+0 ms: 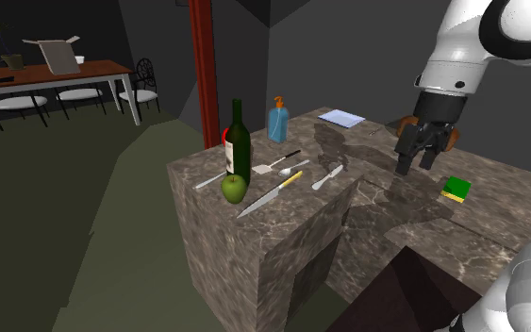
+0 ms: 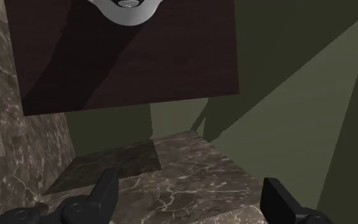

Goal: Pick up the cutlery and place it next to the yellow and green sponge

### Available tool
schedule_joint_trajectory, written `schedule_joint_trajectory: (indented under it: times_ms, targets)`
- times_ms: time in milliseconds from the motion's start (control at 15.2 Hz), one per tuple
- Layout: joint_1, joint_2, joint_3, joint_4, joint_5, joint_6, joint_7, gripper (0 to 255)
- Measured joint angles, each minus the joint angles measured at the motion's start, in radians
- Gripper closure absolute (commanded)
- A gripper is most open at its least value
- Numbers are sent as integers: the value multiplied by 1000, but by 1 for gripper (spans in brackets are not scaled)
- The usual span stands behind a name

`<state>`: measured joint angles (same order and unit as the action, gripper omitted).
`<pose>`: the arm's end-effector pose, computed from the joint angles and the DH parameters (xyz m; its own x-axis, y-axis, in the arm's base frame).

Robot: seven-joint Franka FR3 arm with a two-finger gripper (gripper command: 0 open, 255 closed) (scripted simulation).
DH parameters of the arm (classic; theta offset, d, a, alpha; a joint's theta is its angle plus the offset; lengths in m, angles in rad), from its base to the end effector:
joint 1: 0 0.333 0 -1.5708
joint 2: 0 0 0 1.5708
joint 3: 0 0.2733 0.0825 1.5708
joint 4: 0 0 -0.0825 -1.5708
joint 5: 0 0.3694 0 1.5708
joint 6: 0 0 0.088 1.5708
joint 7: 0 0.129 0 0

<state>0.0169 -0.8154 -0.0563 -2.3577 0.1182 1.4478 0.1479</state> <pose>0.3002 0.0015 0.5379 0.9821 -0.1487 -0.1159 -0.1647 -0.9759 -0.1429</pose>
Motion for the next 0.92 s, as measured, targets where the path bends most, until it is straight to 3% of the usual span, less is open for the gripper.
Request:
schedule_joint_trajectory:
  times_ms: [132,396,924]
  targets:
    - [-2,7,13,-2,9,12,22,0]
    - [-25,59,99,-31,59,116,178,0]
    - [-84,286,283,-2,117,365,535,0]
